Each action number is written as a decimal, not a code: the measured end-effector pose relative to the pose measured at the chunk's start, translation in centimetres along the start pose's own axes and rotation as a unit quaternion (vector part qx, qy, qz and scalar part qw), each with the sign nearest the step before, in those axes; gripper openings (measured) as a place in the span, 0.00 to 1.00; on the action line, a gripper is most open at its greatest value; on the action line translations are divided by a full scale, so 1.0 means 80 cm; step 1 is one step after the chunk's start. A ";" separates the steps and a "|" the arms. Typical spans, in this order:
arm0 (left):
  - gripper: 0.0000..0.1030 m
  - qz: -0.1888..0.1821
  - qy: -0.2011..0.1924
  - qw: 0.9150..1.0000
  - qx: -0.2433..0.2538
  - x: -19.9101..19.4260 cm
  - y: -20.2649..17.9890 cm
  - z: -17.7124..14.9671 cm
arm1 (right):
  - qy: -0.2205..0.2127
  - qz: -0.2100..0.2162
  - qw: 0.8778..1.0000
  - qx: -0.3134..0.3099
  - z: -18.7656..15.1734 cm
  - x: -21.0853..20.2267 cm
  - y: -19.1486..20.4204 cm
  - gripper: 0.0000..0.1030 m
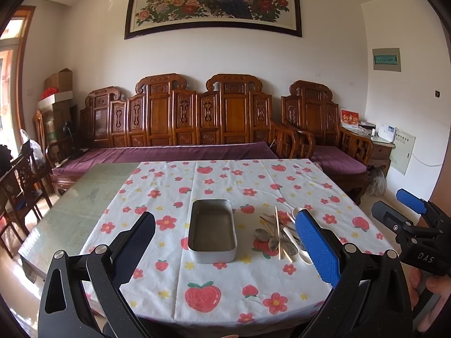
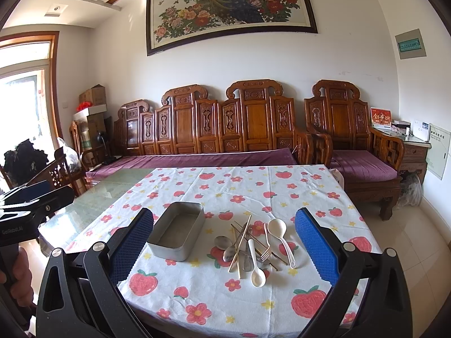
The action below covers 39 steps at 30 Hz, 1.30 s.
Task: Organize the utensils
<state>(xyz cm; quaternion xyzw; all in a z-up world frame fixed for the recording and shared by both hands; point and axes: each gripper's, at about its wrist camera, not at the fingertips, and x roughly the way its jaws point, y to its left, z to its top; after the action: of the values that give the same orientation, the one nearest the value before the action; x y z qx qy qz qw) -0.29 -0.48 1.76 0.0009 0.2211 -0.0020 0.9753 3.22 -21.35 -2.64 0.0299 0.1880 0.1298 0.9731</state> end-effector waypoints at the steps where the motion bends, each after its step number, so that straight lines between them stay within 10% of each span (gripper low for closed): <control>1: 0.94 0.000 0.000 1.000 0.000 0.000 0.000 0.000 | 0.000 0.000 1.000 0.000 0.000 0.000 0.000 0.98; 39: 0.94 0.000 -0.005 1.000 0.001 -0.001 0.002 -0.004 | -0.002 0.000 1.000 0.001 0.005 -0.002 -0.001 0.98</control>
<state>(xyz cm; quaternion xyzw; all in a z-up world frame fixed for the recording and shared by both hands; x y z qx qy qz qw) -0.48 -0.33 1.46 0.0017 0.2165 -0.0025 0.9763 3.26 -21.45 -2.25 0.0312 0.1859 0.1299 0.9734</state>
